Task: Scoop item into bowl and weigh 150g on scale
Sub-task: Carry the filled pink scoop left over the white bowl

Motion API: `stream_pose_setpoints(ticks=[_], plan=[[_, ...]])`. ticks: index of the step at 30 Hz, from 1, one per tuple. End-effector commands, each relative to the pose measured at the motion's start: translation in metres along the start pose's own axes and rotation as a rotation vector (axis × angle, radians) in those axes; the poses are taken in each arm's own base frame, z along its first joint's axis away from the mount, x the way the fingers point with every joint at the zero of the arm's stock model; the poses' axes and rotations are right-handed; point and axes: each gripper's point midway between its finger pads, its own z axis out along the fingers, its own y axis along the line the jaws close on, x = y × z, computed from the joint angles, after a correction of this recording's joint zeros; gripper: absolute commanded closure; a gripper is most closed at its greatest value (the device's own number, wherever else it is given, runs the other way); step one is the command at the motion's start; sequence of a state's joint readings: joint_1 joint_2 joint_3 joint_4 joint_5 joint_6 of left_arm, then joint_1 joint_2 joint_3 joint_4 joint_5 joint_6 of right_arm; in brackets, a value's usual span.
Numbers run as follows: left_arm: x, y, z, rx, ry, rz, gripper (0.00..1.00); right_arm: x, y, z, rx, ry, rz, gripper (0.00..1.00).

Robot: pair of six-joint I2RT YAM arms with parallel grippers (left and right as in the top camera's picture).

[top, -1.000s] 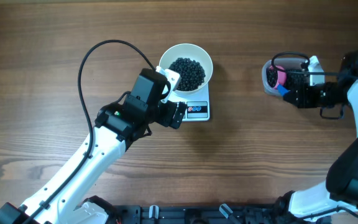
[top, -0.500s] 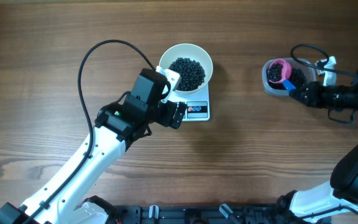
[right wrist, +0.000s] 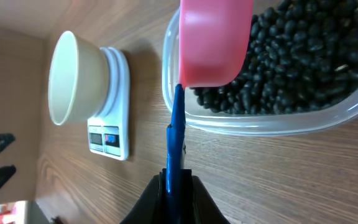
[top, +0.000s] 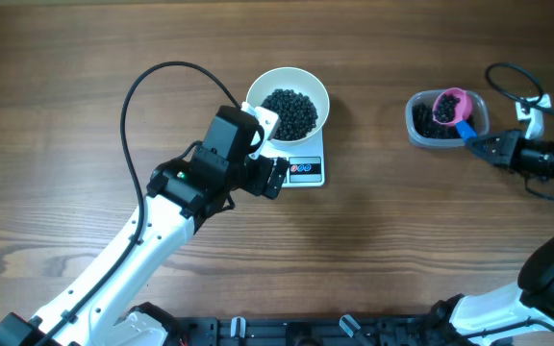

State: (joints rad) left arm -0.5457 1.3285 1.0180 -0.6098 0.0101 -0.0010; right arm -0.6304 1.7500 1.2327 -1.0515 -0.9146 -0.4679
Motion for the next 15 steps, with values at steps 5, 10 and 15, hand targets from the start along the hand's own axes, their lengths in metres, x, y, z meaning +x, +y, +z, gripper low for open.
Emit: stream_pose_setpoints(ticks=[5,10,15], plan=[[0.003,0.000,0.002,0.008,0.010,0.013,0.00,-0.027,0.050,-0.010,-0.320,-0.161,0.015,0.96],[0.003,0.000,0.002,0.009,0.010,0.013,0.00,-0.036,0.069,-0.014,-0.434,-0.185,0.073,0.96],[0.003,0.000,0.002,0.009,0.010,0.013,0.00,-0.032,0.118,0.012,-0.582,-0.098,0.039,0.96]])
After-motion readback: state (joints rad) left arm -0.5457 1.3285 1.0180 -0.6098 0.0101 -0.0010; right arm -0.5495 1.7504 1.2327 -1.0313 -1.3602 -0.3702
